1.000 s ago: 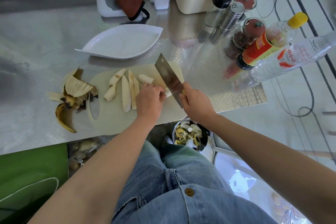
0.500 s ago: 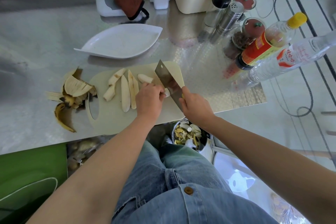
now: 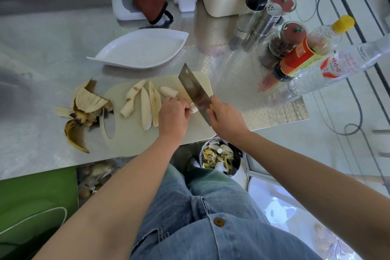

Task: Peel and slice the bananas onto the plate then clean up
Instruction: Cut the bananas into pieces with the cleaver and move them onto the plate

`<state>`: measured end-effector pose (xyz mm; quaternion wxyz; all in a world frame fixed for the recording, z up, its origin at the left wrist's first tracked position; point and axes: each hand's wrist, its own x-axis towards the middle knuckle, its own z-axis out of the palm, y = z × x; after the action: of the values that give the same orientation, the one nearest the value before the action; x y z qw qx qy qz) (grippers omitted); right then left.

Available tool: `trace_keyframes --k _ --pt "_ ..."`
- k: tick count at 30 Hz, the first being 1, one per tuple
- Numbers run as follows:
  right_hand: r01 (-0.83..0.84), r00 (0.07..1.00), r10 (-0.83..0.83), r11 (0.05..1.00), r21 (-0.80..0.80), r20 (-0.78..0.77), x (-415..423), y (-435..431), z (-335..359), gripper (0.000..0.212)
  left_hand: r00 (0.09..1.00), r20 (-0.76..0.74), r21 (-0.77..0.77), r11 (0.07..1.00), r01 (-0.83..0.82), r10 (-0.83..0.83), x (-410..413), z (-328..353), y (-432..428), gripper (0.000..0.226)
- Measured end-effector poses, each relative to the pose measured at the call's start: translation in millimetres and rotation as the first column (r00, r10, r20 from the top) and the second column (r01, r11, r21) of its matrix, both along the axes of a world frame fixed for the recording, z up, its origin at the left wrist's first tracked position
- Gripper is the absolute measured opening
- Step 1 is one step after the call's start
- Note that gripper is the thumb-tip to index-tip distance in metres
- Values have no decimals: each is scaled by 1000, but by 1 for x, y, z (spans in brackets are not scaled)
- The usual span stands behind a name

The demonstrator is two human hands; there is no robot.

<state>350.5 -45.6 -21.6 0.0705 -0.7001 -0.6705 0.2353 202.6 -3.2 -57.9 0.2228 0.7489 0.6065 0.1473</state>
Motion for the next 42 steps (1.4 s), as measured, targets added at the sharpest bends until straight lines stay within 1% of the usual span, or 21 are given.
trace_keyframes --k 8,14,16,23,30,36,42 --pt "10 998 -6 998 -67 65 -5 -7 -4 18 1000 11 2 1000 -2 2 0 1 -1 7" --pt "27 1000 -27 1000 15 8 0 -5 0 14 1000 7 2 1000 0 0 -1 -1 -1 7" --pt "23 1000 -23 1000 18 -2 0 -4 2 13 1000 4 -5 1000 -3 3 -1 -2 -1 8" --pt "4 1000 -4 1000 -5 11 -1 -2 0 14 1000 -2 2 1000 -6 6 -1 -1 -1 10" --pt "11 998 -7 997 -80 61 -5 -8 -6 18 1000 15 -14 1000 -11 11 0 0 0 8" --pt "35 999 -35 999 0 10 -2 -5 0 13 1000 18 -6 1000 -9 9 0 0 1 7" --pt "20 1000 -20 1000 -11 18 -2 -2 2 11 1000 10 -7 1000 -15 15 1 -1 1 7"
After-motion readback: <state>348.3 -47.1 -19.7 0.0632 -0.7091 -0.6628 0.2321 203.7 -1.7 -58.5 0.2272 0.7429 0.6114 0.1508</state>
